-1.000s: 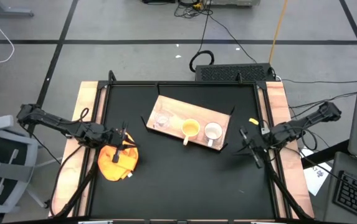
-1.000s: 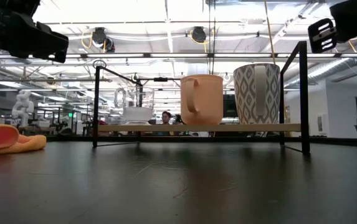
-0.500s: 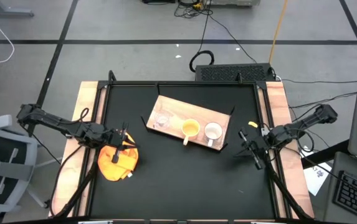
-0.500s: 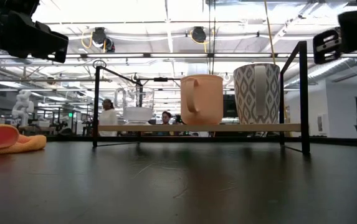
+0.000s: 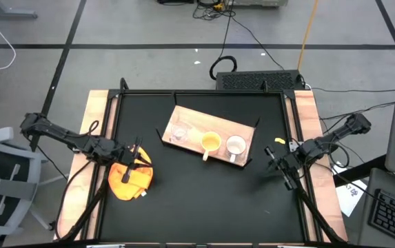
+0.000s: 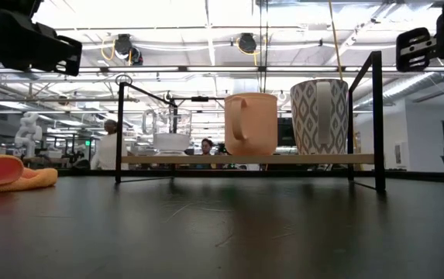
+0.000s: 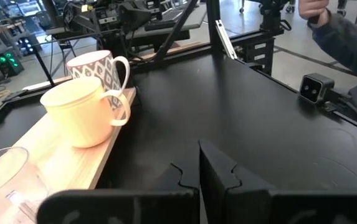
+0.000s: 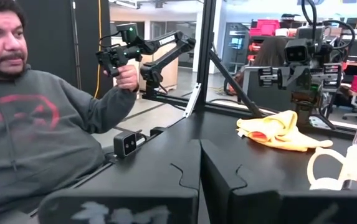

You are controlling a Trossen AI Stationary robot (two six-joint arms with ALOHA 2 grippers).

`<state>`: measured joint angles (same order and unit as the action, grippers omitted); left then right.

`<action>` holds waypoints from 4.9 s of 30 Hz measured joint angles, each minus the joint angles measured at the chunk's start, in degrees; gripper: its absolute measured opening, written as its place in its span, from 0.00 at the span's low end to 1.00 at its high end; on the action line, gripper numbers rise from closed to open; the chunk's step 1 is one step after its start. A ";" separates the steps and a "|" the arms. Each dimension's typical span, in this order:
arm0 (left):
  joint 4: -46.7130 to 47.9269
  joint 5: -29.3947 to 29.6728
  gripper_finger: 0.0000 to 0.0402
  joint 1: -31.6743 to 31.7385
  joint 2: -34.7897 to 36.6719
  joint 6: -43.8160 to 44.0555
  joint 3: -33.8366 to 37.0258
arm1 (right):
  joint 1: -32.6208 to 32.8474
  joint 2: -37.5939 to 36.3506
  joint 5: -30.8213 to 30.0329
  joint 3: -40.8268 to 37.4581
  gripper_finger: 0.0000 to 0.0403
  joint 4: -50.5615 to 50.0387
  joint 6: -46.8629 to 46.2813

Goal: Stack small to large cups/mugs on shelf
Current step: Return to Home Position

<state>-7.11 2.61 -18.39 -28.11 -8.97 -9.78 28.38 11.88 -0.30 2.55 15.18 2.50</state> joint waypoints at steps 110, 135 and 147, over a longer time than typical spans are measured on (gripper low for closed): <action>2.62 4.94 0.09 -1.26 13.13 3.06 6.84 | 0.39 0.04 0.58 -0.20 0.00 0.39 2.71; 2.64 4.96 0.09 -1.25 13.13 3.06 6.84 | 0.39 0.04 0.57 -0.20 0.00 0.37 2.71; 2.64 4.96 0.09 -1.25 13.13 3.04 6.84 | 0.37 0.04 0.57 -0.22 0.00 0.37 2.71</action>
<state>-4.47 7.57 -19.64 -14.98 -5.93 -2.94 28.75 11.92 0.27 2.33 15.55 5.21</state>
